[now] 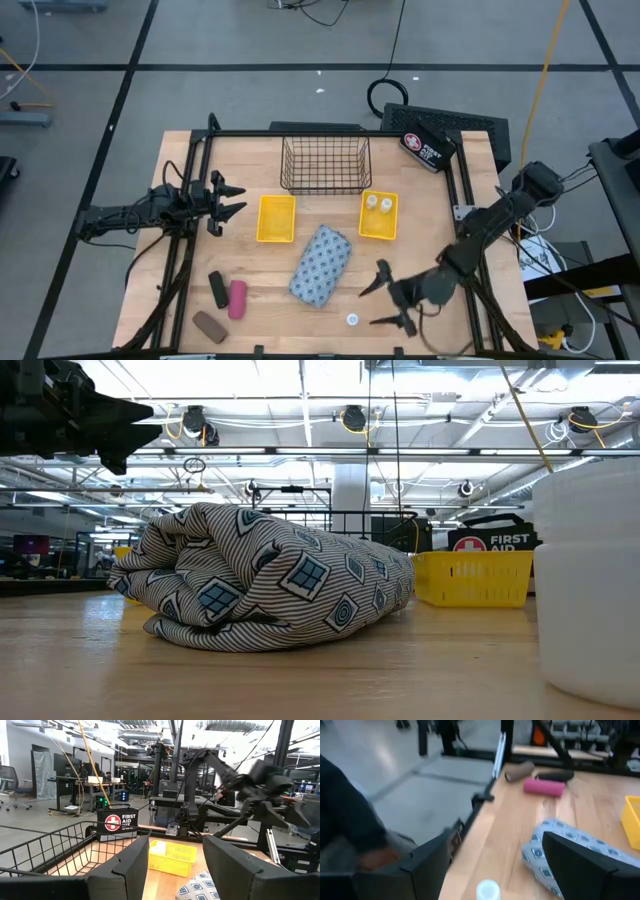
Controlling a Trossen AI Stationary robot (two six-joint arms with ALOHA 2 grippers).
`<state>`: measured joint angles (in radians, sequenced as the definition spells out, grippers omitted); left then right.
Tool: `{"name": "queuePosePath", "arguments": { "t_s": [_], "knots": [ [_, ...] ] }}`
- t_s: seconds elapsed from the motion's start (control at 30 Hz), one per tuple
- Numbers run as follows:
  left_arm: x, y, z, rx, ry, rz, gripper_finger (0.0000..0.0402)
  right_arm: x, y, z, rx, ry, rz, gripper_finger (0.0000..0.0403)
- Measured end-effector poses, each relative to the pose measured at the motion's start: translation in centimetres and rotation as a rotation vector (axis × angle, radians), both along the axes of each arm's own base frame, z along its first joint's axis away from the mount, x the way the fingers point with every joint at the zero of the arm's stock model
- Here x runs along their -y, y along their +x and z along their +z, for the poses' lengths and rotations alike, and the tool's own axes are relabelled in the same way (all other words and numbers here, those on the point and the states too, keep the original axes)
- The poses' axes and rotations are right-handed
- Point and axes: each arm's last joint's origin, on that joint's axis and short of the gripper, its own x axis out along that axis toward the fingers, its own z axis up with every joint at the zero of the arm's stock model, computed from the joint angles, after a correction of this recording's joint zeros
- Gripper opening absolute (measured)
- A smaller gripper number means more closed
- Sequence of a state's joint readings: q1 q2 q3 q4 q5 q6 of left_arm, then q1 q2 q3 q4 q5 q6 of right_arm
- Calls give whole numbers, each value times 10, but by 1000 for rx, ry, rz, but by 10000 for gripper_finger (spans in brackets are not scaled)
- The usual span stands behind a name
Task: Pick & Place Medicine items
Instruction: Put the transparent pill bottle into the right yellow basket
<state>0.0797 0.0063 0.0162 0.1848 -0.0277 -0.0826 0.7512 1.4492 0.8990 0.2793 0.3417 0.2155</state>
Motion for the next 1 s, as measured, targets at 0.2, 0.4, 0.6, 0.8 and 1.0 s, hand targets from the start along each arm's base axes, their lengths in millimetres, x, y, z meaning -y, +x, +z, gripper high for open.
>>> {"name": "queuePosePath", "arguments": {
  "t_s": [0.2, 0.4, 0.6, 0.8, 1.0],
  "knots": [
    [0, 0, 0, -1, 0, 0, 198, -31, 22, -15, -132, -123, -7, 300],
    [0, 0, 0, -1, 0, 0, 198, -43, 39, -53, -213, -219, -11, 300],
    [0, 0, 0, -1, 0, 0, 198, -41, 46, -79, -270, -277, -49, 299],
    [0, 0, 0, -1, 0, 0, 198, -42, 45, -81, -285, -245, -64, 299],
    [0, 0, 0, -1, 0, 0, 198, -43, 43, -84, -312, -236, -74, 298]
  ]
}}
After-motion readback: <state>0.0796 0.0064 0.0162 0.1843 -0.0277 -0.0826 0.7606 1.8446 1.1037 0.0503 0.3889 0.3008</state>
